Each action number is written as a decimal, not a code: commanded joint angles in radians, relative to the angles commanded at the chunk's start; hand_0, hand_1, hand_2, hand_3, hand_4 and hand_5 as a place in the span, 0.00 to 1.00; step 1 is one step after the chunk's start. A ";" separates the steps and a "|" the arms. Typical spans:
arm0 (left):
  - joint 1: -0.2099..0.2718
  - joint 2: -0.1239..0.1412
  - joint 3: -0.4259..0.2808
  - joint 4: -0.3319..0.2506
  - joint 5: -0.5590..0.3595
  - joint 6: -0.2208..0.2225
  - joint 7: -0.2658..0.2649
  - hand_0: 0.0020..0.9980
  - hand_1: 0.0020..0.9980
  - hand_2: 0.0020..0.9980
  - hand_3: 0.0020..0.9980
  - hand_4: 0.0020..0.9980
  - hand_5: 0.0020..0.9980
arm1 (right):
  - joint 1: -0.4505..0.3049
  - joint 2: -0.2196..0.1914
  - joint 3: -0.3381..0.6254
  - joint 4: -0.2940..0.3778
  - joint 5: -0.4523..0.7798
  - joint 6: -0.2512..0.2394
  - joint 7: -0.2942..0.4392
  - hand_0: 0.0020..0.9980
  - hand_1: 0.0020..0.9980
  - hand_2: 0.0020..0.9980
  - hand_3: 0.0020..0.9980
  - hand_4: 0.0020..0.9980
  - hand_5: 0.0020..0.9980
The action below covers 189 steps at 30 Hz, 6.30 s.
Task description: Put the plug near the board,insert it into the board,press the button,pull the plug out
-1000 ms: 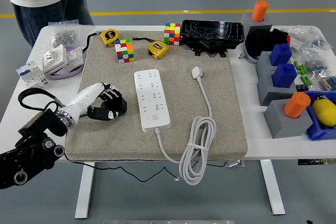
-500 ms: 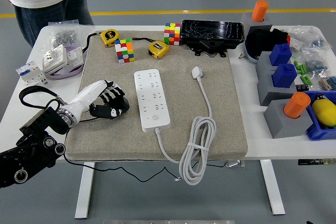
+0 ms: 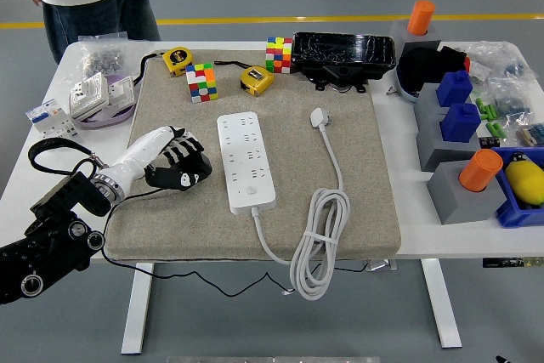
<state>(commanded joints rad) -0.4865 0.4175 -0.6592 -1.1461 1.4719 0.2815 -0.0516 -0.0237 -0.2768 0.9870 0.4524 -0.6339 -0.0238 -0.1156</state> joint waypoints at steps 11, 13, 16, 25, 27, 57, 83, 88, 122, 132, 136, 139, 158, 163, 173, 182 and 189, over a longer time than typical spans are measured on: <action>-0.024 -0.010 0.013 -0.002 -0.007 0.005 -0.021 0.34 0.35 0.42 0.56 0.63 0.00 | 0.004 -0.005 0.008 0.013 -0.006 -0.004 0.002 0.68 0.69 0.70 0.60 0.94 0.53; -0.033 -0.016 0.019 0.005 -0.008 0.004 -0.023 0.34 0.35 0.42 0.56 0.63 0.00 | 0.004 -0.004 0.006 0.012 -0.004 -0.003 0.002 0.68 0.69 0.70 0.60 0.94 0.53; -0.057 -0.031 0.034 0.021 -0.013 0.001 -0.029 0.34 0.35 0.42 0.56 0.63 0.00 | 0.004 -0.002 0.003 0.011 -0.003 -0.002 0.002 0.68 0.69 0.70 0.60 0.94 0.53; -0.125 -0.068 0.077 0.071 -0.006 0.006 -0.049 0.34 0.35 0.42 0.56 0.63 0.00 | 0.004 -0.006 0.000 0.009 -0.001 -0.003 0.001 0.68 0.69 0.70 0.60 0.94 0.53; -0.135 -0.074 0.087 0.084 -0.002 0.009 -0.053 0.34 0.35 0.42 0.56 0.63 0.00 | 0.005 -0.006 -0.001 0.009 -0.001 -0.003 0.001 0.68 0.69 0.70 0.60 0.94 0.53; -0.191 -0.122 0.157 0.216 0.005 0.046 -0.080 0.35 0.35 0.41 0.56 0.64 0.00 | 0.007 -0.007 -0.006 0.009 0.001 -0.003 0.001 0.68 0.69 0.70 0.60 0.94 0.53; -0.199 -0.117 0.188 0.236 0.008 0.046 -0.086 0.46 0.49 0.55 0.56 0.71 0.00 | 0.007 -0.006 -0.007 0.009 0.001 -0.003 0.001 0.68 0.69 0.70 0.60 0.94 0.53; -0.198 -0.114 0.191 0.237 0.009 0.046 -0.085 0.48 0.57 0.59 0.60 0.92 0.00 | 0.008 -0.006 -0.006 0.010 0.000 -0.003 0.001 0.68 0.69 0.70 0.60 0.94 0.53; -0.149 -0.075 0.157 0.188 0.023 0.060 -0.066 0.73 0.88 0.97 0.94 1.00 0.24 | -0.004 -0.005 -0.035 0.005 0.007 0.000 -0.002 0.68 0.69 0.70 0.60 0.94 0.53; -0.144 -0.074 0.159 0.171 0.018 0.066 -0.075 0.72 0.88 0.97 0.94 1.00 0.26 | -0.001 -0.009 -0.021 0.017 0.001 -0.005 0.001 0.68 0.69 0.70 0.60 0.94 0.53; -0.129 -0.061 0.131 0.132 0.011 0.076 -0.085 0.71 0.86 0.95 0.92 1.00 0.28 | 0.000 -0.006 -0.022 0.015 0.002 -0.003 0.000 0.68 0.69 0.70 0.60 0.94 0.53; -0.108 -0.047 0.102 0.089 0.001 0.093 -0.089 0.71 0.86 0.95 0.92 1.00 0.28 | 0.000 -0.006 -0.024 0.012 0.003 -0.002 -0.001 0.68 0.69 0.70 0.60 0.94 0.53; 0.149 0.031 -0.120 -0.206 0.021 0.147 0.014 0.72 0.79 0.82 0.80 0.95 0.54 | -0.001 -0.003 -0.010 0.012 -0.005 -0.003 0.001 0.68 0.69 0.70 0.60 0.94 0.53; 0.176 0.030 -0.109 -0.229 0.040 0.144 0.041 0.75 0.82 0.83 0.81 0.92 0.56 | -0.002 -0.003 -0.010 0.012 -0.005 -0.002 0.001 0.68 0.69 0.70 0.60 0.94 0.53; 0.173 0.023 -0.073 -0.231 0.038 0.132 0.065 0.79 0.83 0.85 0.81 0.90 0.59 | 0.001 -0.006 -0.018 0.013 -0.004 -0.002 0.002 0.68 0.69 0.70 0.60 0.94 0.53; 0.158 0.008 -0.048 -0.214 0.026 0.124 0.078 0.79 0.84 0.85 0.82 0.90 0.59 | 0.001 -0.008 -0.021 0.012 -0.003 -0.002 0.002 0.68 0.69 0.70 0.60 0.94 0.53; 0.149 -0.002 -0.037 -0.187 0.028 0.115 0.099 0.78 0.84 0.85 0.82 0.89 0.59 | -0.003 -0.006 -0.017 0.012 -0.003 -0.002 0.002 0.68 0.69 0.70 0.60 0.94 0.53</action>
<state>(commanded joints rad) -0.3380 0.4159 -0.6959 -1.3332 1.4999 0.3961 0.0478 -0.0268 -0.2828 0.9702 0.4642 -0.6367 -0.0259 -0.1140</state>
